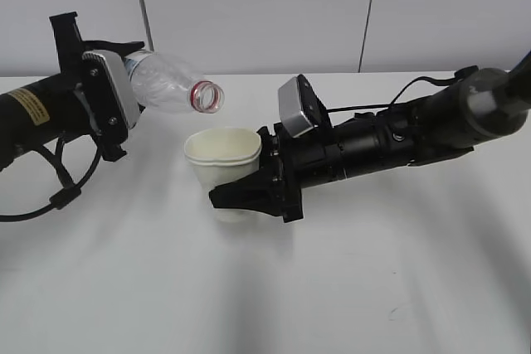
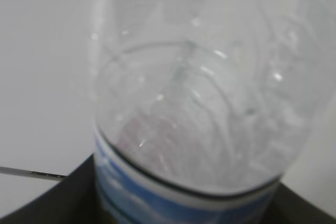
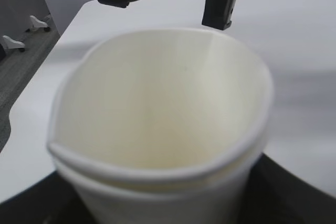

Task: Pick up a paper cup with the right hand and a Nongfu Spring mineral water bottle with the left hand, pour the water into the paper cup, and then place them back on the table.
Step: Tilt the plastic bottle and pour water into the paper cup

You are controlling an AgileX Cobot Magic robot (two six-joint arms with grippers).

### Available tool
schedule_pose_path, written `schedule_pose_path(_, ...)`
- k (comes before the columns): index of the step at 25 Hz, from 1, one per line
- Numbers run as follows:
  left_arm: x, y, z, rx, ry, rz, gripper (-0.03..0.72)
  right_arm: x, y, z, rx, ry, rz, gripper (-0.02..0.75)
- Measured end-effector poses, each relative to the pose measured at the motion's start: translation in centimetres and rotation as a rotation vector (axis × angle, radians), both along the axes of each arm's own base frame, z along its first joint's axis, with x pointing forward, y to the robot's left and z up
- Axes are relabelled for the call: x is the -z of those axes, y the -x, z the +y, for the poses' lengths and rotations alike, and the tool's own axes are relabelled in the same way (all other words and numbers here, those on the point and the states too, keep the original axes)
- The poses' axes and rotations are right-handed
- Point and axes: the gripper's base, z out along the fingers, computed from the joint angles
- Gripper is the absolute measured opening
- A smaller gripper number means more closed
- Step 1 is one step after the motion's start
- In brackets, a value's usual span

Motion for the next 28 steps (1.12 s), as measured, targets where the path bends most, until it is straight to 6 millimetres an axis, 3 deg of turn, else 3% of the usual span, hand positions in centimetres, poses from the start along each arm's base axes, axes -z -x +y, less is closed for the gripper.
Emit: schedule_pose_path(28,-0.12,-0.12,0.17,-0.004,-0.140,-0.101,0.407,0.22,-0.40,-0.10,0.029,0.041,-0.013,0.462)
